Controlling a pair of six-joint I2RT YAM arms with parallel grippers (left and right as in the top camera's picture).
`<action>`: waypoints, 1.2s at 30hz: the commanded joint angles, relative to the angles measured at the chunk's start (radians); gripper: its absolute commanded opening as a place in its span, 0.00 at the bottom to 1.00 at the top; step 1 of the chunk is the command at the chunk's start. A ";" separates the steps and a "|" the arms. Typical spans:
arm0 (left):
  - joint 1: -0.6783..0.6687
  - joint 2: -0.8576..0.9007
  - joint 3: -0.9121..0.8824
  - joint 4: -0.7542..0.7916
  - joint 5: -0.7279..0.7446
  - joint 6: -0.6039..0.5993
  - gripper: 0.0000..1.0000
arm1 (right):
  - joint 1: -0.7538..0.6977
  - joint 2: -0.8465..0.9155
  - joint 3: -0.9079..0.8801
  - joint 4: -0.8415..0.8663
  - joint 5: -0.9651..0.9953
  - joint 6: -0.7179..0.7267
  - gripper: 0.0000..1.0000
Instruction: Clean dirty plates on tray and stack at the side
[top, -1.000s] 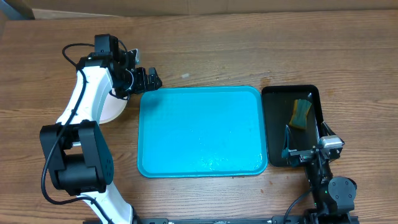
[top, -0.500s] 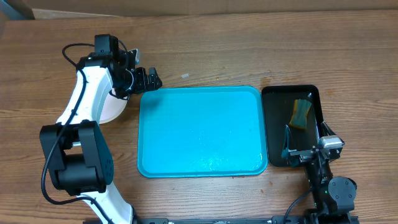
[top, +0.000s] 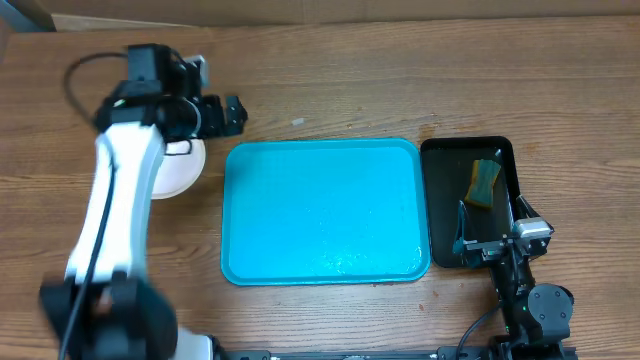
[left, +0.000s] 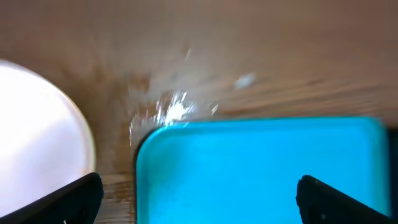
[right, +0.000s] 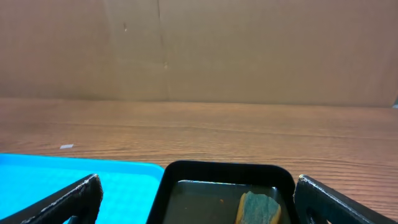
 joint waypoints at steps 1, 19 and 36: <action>-0.003 -0.222 0.006 0.003 -0.007 -0.014 1.00 | -0.006 -0.012 -0.011 0.006 -0.002 -0.004 1.00; -0.003 -0.975 -0.131 -0.024 -0.047 -0.003 1.00 | -0.006 -0.012 -0.011 0.006 -0.002 -0.004 1.00; -0.003 -1.519 -0.758 0.374 -0.074 -0.034 1.00 | -0.006 -0.011 -0.011 0.006 -0.002 -0.004 1.00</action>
